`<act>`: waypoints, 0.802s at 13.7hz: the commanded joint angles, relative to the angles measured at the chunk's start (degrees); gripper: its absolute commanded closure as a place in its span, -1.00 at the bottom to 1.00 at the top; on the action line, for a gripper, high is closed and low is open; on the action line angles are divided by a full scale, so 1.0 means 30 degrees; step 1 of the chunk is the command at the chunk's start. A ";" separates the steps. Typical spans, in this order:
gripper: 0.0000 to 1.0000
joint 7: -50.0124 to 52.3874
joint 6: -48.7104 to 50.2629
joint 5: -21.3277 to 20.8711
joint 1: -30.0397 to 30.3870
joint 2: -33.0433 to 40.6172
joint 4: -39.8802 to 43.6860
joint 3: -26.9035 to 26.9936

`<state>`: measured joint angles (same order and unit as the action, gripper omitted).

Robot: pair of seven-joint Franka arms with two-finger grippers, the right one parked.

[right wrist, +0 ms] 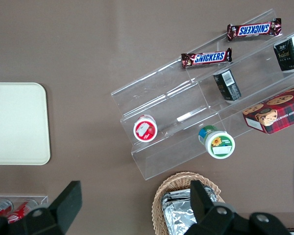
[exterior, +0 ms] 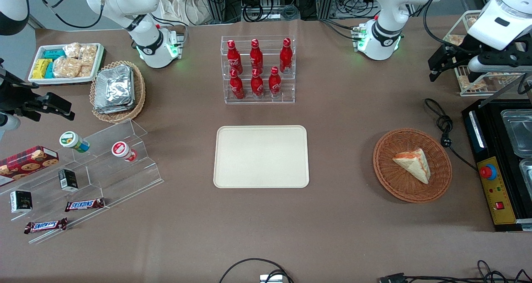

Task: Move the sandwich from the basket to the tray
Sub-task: 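Move the left gripper over the wicker basket holding the sandwich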

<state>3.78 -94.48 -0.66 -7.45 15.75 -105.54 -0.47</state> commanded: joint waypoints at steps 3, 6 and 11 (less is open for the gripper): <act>-1.00 -0.0500 0.0205 0.0307 -0.0006 -0.0387 0.0552 0.0097; -1.00 0.0608 0.0204 0.0278 0.0139 -0.1321 0.0319 0.0359; -1.00 0.8101 -0.0964 -0.0042 0.0111 -0.4101 0.0200 0.1882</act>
<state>20.20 -96.09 -0.41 -7.00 6.86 -105.98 4.08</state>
